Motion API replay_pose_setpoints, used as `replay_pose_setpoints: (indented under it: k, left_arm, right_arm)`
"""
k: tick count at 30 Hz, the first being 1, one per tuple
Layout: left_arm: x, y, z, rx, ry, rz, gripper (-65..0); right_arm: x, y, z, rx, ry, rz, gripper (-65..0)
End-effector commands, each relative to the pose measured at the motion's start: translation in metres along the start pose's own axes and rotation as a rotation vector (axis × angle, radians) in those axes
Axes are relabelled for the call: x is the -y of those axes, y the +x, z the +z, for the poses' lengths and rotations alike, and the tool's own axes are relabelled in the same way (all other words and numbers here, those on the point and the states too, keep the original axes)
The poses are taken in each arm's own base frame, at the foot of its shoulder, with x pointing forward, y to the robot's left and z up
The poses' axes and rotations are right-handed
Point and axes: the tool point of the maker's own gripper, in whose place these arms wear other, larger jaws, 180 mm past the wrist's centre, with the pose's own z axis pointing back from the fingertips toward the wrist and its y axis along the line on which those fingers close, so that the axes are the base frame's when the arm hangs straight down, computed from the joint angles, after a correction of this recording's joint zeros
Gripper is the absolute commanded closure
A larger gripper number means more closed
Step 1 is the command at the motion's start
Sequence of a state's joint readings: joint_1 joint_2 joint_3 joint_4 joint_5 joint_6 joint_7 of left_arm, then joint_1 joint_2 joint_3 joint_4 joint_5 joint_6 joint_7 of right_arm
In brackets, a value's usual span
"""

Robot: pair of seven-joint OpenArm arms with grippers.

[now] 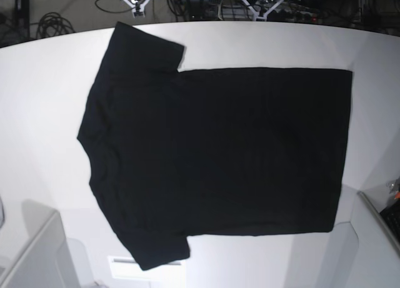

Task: Fold the T-shirt properly

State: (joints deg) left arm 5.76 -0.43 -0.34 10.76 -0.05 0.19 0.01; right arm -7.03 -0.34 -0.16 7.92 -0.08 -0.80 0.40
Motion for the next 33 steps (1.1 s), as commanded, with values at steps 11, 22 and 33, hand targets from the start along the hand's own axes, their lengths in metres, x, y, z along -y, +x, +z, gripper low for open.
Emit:
replay_pose_setpoints:
  k: [11,22,33]
  left_arm:
    - [-0.009,-0.003,0.0,-0.004,0.017,-0.002,0.0]
    - [-0.013,-0.041,0.005,-0.061,0.02,-0.027,0.0]
    - [-0.05,-0.061,0.027,0.031,0.071,-0.053,0.0]
  right_arm:
    - [0.0,0.011,0.001,0.027,0.004,0.004,0.0]
    - [0.0,-0.015,0.002,-0.027,0.003,-0.008,0.0]
    - [0.013,-0.038,0.033,0.023,-0.023,-0.009,0.0]
